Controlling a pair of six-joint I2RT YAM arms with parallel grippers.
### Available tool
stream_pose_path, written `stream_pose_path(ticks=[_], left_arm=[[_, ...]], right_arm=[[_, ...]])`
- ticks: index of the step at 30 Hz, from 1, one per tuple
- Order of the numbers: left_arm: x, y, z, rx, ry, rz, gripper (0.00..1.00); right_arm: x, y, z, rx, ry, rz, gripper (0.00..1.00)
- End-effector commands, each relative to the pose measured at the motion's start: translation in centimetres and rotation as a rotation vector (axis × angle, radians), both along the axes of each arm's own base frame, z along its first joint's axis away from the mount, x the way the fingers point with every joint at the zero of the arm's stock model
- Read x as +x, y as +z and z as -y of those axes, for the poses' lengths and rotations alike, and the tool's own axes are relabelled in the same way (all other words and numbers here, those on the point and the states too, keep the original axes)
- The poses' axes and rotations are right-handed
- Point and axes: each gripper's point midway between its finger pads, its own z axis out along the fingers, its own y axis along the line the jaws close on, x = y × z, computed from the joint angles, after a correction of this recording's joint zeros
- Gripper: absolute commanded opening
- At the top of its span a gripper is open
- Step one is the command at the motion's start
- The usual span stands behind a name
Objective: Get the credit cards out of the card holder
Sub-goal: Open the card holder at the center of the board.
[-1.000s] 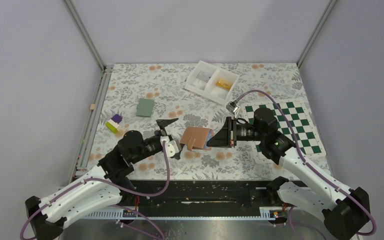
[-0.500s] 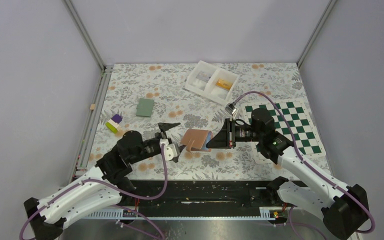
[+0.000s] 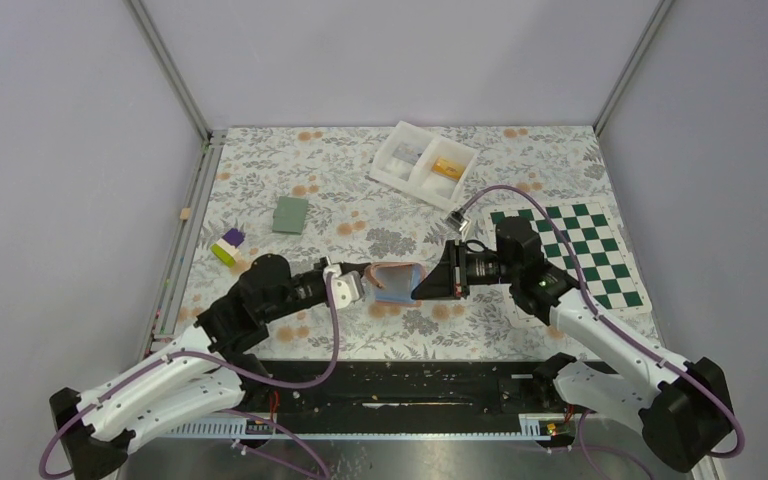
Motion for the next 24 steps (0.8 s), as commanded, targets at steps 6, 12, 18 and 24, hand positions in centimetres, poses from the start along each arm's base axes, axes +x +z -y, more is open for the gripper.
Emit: stream_pose_path(ticks=[6,12,18,24], left_arm=[[0.9,3.8,-0.4,-0.275,0.186,-0.285,0.00],[2.9,5.1,-2.3,-0.461,0.474,-0.559,0.00],[2.6,7.5,-2.2,-0.702,0.518,-0.804,0.00],[0.7,8.9,0.3,-0.789,0.381,-1.007,0.00]], right_arm=[[1.5,0.3,0.0,-0.018,-0.017,0.070,0.16],[4.9,3.7,1.0,0.006,-0.271,0.192,0.65],[6.3,4.2,2.5,0.117,-0.429,0.357,0.99],[6.4,3.3,2.5,0.147,-0.426,0.450,0.99]])
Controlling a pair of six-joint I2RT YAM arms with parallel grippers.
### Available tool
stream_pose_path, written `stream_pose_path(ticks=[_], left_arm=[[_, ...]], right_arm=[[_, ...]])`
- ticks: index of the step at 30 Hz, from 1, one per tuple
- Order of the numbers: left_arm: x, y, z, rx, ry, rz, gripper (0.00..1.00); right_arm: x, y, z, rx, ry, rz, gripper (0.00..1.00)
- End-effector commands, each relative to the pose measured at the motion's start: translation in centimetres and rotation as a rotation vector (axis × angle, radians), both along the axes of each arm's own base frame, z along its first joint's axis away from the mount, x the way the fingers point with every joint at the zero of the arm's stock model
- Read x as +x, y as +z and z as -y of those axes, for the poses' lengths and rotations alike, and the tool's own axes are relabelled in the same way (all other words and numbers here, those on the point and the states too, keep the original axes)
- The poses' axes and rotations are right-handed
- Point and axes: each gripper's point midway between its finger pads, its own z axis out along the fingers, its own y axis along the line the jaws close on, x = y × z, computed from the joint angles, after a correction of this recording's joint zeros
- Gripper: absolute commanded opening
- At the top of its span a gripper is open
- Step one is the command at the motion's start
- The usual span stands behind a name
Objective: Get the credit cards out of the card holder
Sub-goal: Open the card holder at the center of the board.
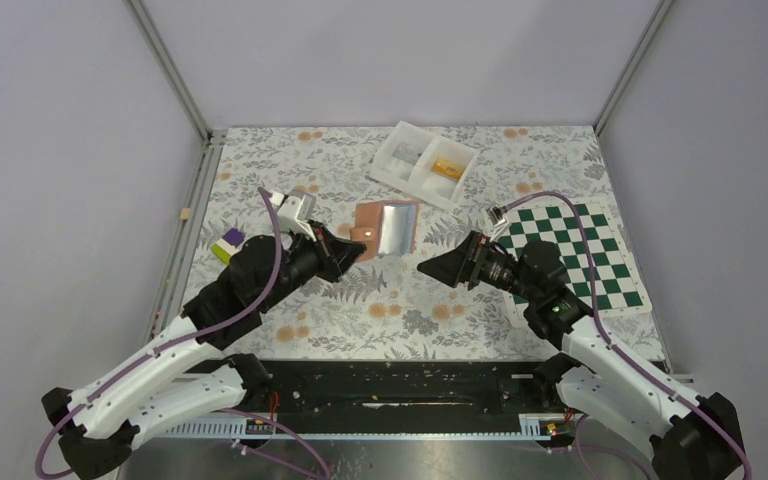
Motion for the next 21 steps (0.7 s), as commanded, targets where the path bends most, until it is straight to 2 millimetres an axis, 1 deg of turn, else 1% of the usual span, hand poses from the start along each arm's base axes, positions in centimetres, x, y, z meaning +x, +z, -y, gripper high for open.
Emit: stream_pose_path(ticks=[1,4,7,11,14,19,21], left_arm=[[-1.2,4.5,1.7,-0.247,-0.057,-0.082,0.00],[-1.5,4.8,1.8,-0.265,-0.069,-0.087,0.00],[-2.0,5.4,1.9,-0.281,-0.095,-0.080,0.00],[-3.1,6.2,2.2,-0.308,-0.163,-0.052,0.00],[-3.6,6.4,2.3,-0.296,-0.202,-0.001,0.00],[-4.9,6.9,2.4,-0.233,-0.315,0.147,0.00],[-5.5,7.0,2.7,-0.224,-0.366,0.180,0.00]], right_arm=[[1.2,2.2,0.1,0.067,-0.042,0.160,1.00],[1.5,2.8,0.1,0.104,-0.057,0.199,0.96],[1.8,3.0,-0.5,0.108,-0.033,0.201,0.94],[2.1,3.0,-1.5,0.133,0.017,0.163,0.99],[1.8,3.0,-2.4,0.173,0.080,0.118,1.00],[1.2,3.6,-3.0,0.242,0.141,0.077,1.00],[1.0,4.1,-3.1,0.271,0.161,0.075,1.00]])
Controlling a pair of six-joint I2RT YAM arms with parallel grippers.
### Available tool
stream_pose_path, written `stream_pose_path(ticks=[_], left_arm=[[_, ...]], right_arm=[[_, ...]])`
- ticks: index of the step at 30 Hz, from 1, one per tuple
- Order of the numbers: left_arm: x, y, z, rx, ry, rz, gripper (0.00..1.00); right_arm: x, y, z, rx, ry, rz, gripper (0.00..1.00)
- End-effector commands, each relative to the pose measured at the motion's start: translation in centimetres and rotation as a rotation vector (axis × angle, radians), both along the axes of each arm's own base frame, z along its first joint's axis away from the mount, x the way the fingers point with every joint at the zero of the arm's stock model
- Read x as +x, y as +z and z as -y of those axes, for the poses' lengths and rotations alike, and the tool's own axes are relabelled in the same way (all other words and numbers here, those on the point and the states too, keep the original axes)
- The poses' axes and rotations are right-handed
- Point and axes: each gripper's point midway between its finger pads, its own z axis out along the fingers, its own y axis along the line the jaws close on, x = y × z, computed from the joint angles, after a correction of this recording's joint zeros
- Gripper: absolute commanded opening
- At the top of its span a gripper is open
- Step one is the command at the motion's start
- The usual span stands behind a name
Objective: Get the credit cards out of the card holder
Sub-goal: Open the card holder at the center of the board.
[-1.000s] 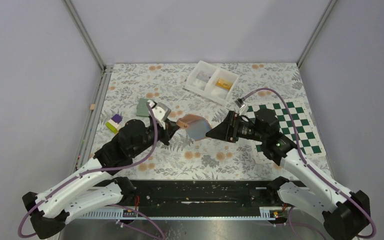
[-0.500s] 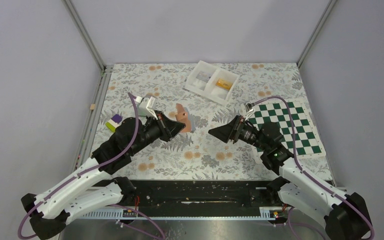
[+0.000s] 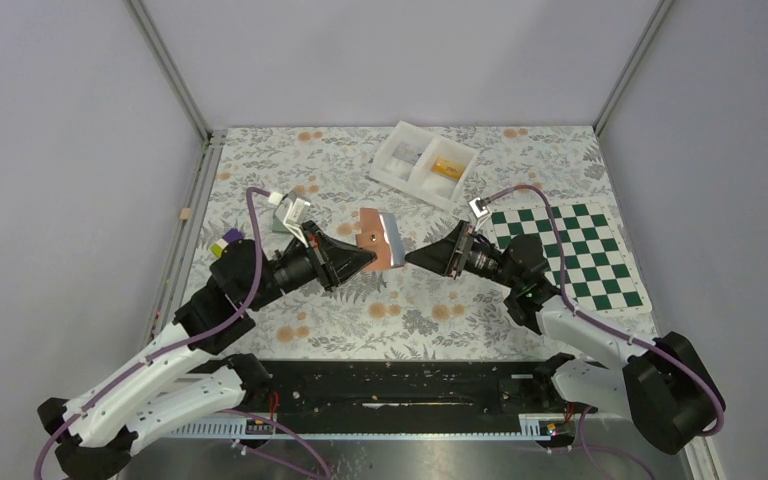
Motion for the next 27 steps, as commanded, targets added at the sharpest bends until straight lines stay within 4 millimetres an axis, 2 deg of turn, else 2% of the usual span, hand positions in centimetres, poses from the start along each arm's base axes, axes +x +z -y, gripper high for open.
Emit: stream_pose_path(ticks=[1,7,12,16,18,21,27], left_arm=[[-1.8,3.3,0.6,-0.054,-0.143,0.218,0.00],[-3.5,5.2,1.6,-0.137,-0.266,0.252,0.00],[-3.8,5.9,1.7,-0.159,-0.287,0.261,0.00],[-3.7,6.2,1.6,-0.152,-0.279,0.272,0.00],[-3.5,5.8,1.5,-0.129,-0.265,0.271,0.00],[-3.0,4.7,1.2,-0.090,-0.231,0.262,0.00],[-0.7,2.0,0.3,-0.014,-0.129,0.207,0.00]], right_arm=[[-1.1,5.2,-0.4,0.153,0.088,0.102,0.99],[-1.6,5.9,-0.6,0.182,0.126,0.103,0.99],[-1.8,6.5,-0.4,0.199,0.126,0.106,0.99],[-2.3,8.0,0.0,0.257,0.130,0.129,0.99],[-2.7,9.1,0.2,0.291,0.143,0.150,0.98],[-3.2,10.2,0.5,0.332,0.159,0.172,0.90],[-3.9,10.5,0.8,0.341,0.168,0.178,0.70]])
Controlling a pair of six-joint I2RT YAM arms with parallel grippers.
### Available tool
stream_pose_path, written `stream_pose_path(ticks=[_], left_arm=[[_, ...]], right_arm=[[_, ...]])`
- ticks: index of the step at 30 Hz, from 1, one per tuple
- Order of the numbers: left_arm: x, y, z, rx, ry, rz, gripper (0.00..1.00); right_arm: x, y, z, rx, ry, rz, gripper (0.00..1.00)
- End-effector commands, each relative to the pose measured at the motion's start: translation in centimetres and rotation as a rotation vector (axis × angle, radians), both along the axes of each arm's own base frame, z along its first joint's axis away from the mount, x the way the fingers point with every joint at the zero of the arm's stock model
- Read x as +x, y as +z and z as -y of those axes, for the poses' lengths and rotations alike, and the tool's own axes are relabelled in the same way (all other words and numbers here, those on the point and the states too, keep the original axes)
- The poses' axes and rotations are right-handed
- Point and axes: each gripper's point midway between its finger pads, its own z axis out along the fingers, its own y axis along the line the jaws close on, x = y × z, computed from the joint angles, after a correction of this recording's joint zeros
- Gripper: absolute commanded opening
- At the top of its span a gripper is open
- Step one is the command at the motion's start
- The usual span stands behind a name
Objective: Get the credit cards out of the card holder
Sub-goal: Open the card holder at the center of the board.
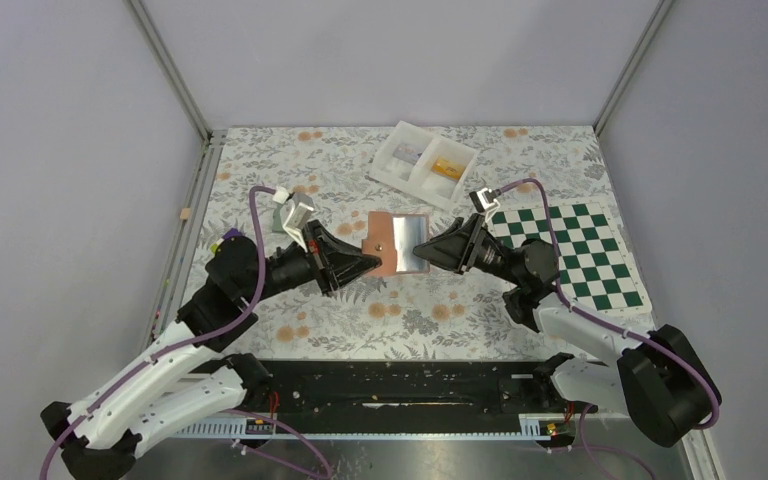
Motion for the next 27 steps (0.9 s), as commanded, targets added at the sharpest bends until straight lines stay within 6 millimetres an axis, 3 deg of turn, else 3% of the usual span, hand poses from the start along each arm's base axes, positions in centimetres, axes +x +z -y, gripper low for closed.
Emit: stream_pose_path(ticks=[1,4,12,20,22,25,27], left_arm=[[1.9,-0.6,-1.1,0.021,0.100,0.011,0.00],[2.6,-1.6,-1.3,0.034,0.119,-0.013,0.00],[3.2,-2.7,-1.2,0.062,0.121,-0.021,0.00],[2.6,-2.0,-1.0,0.036,0.086,0.011,0.00],[2.6,-2.0,-0.9,0.036,0.083,0.009,0.00],[2.6,-2.2,-0.9,0.032,0.082,0.008,0.00],[2.6,-2.2,-0.9,0.033,0.085,0.006,0.00]], right_arm=[[-1.7,3.6,1.0,0.083,0.021,0.121,0.68],[-1.8,3.4,1.1,0.072,0.009,0.120,0.65],[-1.5,3.1,1.3,0.022,-0.037,0.130,0.45],[0.0,0.3,1.0,-0.125,-0.104,0.071,0.61],[0.0,0.4,1.0,-0.124,-0.105,0.075,0.60],[0.1,0.5,1.0,-0.120,-0.110,0.073,0.47],[0.0,0.7,1.1,-0.108,-0.112,0.079,0.44]])
